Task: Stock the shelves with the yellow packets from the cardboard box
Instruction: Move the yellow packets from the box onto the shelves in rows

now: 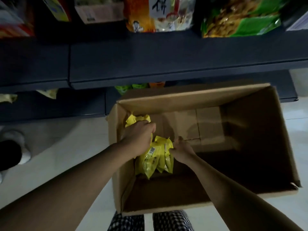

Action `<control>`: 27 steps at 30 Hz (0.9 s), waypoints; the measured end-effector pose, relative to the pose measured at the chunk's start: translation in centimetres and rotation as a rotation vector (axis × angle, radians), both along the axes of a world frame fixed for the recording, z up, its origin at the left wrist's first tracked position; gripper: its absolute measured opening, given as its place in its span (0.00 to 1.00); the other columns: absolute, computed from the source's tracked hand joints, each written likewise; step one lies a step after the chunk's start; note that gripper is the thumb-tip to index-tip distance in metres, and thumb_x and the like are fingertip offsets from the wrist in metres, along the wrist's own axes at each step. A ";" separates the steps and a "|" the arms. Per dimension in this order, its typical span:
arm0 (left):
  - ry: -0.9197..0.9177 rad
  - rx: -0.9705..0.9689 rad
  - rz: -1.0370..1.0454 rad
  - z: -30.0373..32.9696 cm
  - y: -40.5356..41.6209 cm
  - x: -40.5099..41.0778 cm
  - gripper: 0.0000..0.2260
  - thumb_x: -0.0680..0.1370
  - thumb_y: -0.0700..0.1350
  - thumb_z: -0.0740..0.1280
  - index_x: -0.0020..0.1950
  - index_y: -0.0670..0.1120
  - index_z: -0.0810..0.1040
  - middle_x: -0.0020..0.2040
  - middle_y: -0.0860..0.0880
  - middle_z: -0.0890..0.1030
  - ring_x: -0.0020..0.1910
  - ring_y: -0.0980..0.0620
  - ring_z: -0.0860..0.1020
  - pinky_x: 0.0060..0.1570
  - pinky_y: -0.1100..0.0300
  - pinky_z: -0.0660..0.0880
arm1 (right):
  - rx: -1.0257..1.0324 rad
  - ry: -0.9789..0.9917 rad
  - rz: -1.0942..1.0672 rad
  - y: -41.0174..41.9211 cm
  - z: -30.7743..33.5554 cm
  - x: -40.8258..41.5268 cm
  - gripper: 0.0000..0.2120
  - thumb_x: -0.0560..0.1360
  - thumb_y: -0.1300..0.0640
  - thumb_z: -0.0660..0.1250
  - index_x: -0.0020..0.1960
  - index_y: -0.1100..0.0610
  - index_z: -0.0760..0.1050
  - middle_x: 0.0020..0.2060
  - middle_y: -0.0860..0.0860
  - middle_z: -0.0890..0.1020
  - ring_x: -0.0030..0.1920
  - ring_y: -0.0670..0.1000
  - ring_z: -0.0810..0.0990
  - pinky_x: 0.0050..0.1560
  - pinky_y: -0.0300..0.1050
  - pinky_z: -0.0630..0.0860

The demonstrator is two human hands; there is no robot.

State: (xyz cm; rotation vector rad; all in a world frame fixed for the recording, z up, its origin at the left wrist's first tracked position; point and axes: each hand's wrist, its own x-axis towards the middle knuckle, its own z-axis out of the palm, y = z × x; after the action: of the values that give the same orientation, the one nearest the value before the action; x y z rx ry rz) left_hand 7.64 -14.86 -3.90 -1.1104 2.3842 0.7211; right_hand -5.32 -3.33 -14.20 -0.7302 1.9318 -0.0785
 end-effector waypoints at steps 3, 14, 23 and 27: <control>-0.015 -0.008 -0.009 -2.2 0.2 -1.1 0.10 0.77 0.39 0.63 0.57 0.48 0.74 0.58 0.50 0.76 0.57 0.49 0.74 0.50 0.54 0.75 | -0.022 -0.020 -0.088 -1.2 -3.8 -0.2 0.21 0.74 0.53 0.66 0.63 0.61 0.67 0.56 0.58 0.75 0.57 0.57 0.76 0.45 0.41 0.68; -0.223 0.129 -0.041 -10.0 2.1 -3.0 0.14 0.74 0.33 0.61 0.57 0.43 0.74 0.56 0.42 0.77 0.55 0.41 0.77 0.47 0.52 0.74 | -0.011 -0.088 -0.067 -0.8 -8.2 -1.8 0.14 0.76 0.58 0.64 0.34 0.53 0.65 0.30 0.48 0.69 0.37 0.51 0.73 0.35 0.39 0.67; -0.402 0.093 -0.435 -14.4 3.8 -4.7 0.19 0.76 0.32 0.61 0.67 0.43 0.71 0.62 0.42 0.75 0.64 0.43 0.72 0.60 0.53 0.70 | -0.135 0.322 -0.113 0.6 -3.6 -12.2 0.13 0.74 0.53 0.66 0.54 0.60 0.71 0.50 0.60 0.79 0.52 0.61 0.78 0.46 0.48 0.73; -0.378 0.044 -0.525 -14.2 3.7 -4.8 0.18 0.76 0.30 0.58 0.62 0.41 0.75 0.61 0.43 0.76 0.63 0.44 0.73 0.57 0.53 0.72 | -0.201 0.557 0.010 0.6 -3.1 -11.4 0.14 0.77 0.54 0.63 0.60 0.60 0.67 0.56 0.59 0.76 0.54 0.62 0.77 0.46 0.47 0.71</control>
State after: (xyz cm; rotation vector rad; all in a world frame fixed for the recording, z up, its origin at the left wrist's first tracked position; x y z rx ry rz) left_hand 2.86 -11.19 -18.14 -0.5011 2.1713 0.3406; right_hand -16.71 -2.70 -17.29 -0.9691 2.4742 -0.0686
